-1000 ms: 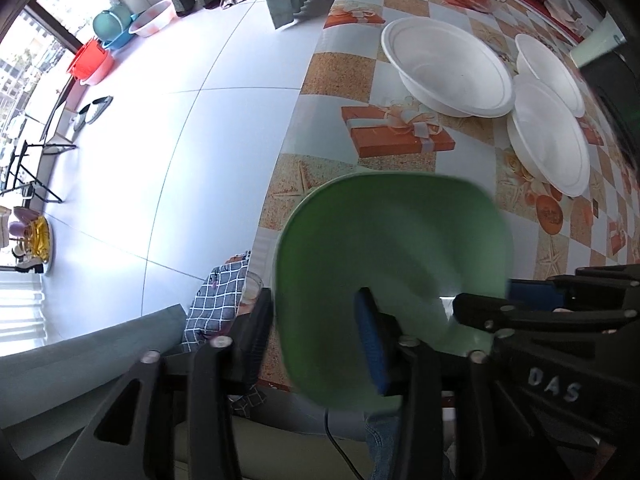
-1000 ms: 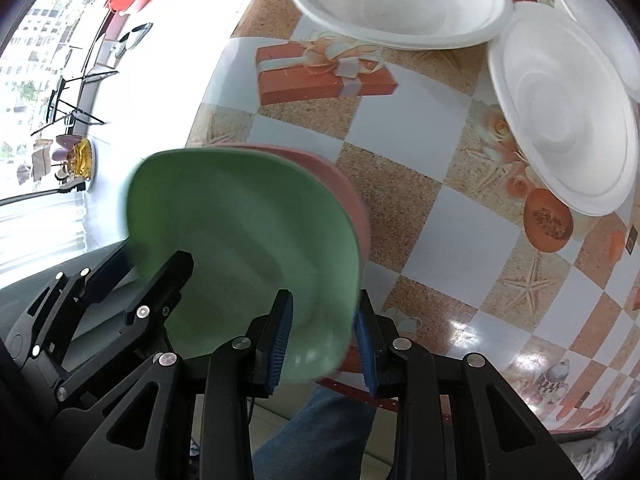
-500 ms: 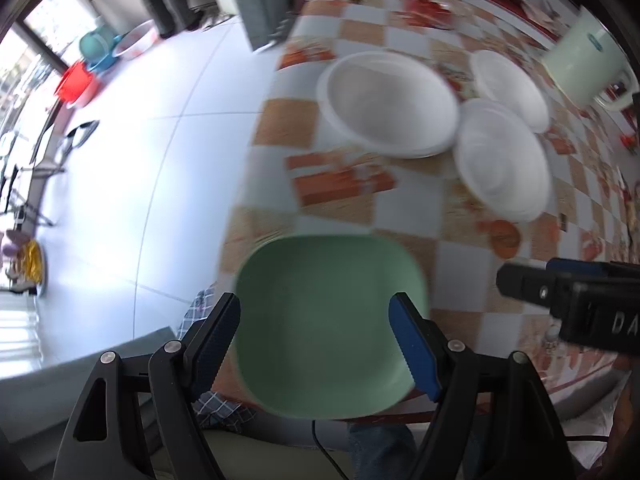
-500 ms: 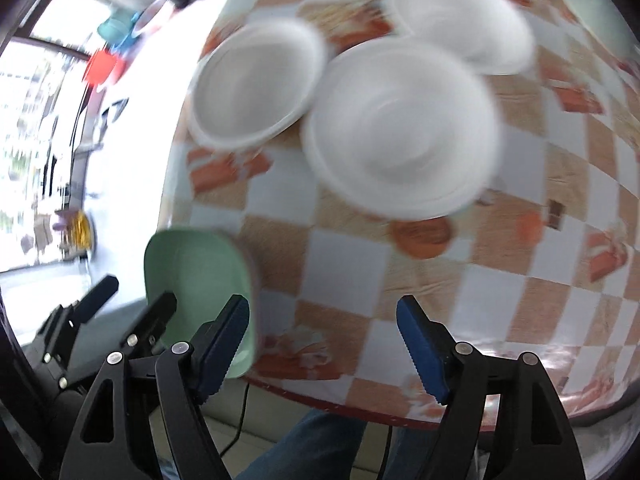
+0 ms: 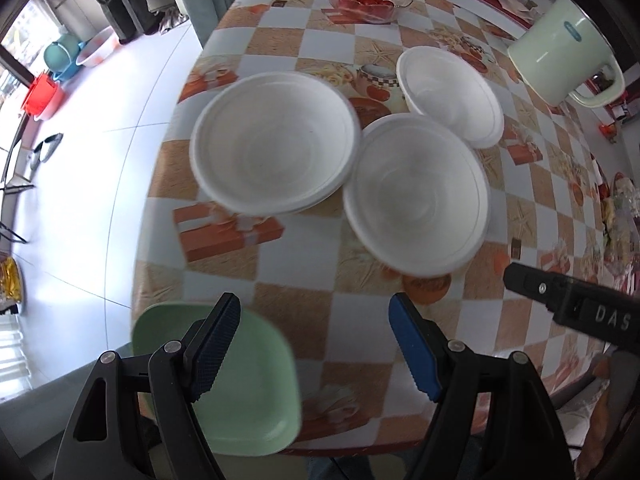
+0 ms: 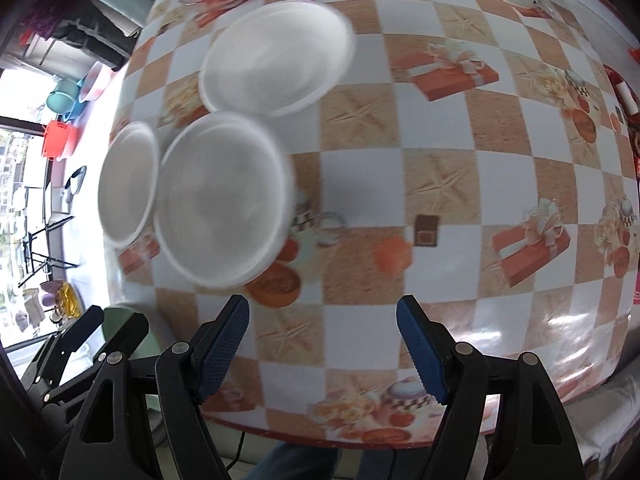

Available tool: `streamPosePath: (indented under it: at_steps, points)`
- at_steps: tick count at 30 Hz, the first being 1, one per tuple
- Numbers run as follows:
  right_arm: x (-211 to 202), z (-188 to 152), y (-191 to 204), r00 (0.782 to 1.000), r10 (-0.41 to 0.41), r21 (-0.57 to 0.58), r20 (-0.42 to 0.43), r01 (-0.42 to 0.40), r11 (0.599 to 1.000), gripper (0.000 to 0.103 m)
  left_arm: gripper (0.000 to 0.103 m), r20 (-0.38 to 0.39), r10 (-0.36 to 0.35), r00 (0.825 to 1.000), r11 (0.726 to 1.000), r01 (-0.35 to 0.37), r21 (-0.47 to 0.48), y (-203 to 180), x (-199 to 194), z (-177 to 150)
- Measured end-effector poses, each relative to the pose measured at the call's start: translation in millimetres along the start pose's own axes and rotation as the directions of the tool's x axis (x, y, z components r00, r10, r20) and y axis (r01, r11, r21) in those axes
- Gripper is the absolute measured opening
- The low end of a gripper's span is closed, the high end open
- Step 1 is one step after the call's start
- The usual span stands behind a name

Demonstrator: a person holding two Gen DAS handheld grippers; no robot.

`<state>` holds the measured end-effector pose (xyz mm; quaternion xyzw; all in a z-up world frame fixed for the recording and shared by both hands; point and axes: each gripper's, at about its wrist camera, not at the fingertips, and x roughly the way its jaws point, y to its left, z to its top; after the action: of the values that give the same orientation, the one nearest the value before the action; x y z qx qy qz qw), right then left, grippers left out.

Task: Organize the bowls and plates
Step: 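Open the right tool to release the green plate and withdraw toward the white bowls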

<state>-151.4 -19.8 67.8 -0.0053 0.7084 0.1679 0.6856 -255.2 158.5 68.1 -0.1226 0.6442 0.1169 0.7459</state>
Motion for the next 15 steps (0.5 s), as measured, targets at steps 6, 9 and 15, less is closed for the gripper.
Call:
streamPosePath:
  at_steps: [6, 9, 15]
  points:
    - [12, 25, 0, 1.0, -0.007, -0.01, -0.005, 0.007, 1.0, 0.077, 0.08, -0.049, -0.026, 0.998, 0.997, 0.022, -0.073, -13, 24, 19]
    - [18, 38, 5, 1.0, -0.009, -0.029, -0.003, 0.009, 1.0, 0.077, 0.08, -0.064, -0.04, 0.997, 0.99, 0.031, -0.136, -15, 35, 26]
    - [36, 64, 18, 1.0, -0.017, -0.07, -0.014, 0.016, 0.997, 0.077, 0.08, -0.084, -0.044, 0.995, 0.974, 0.024, -0.227, -14, 53, 39]
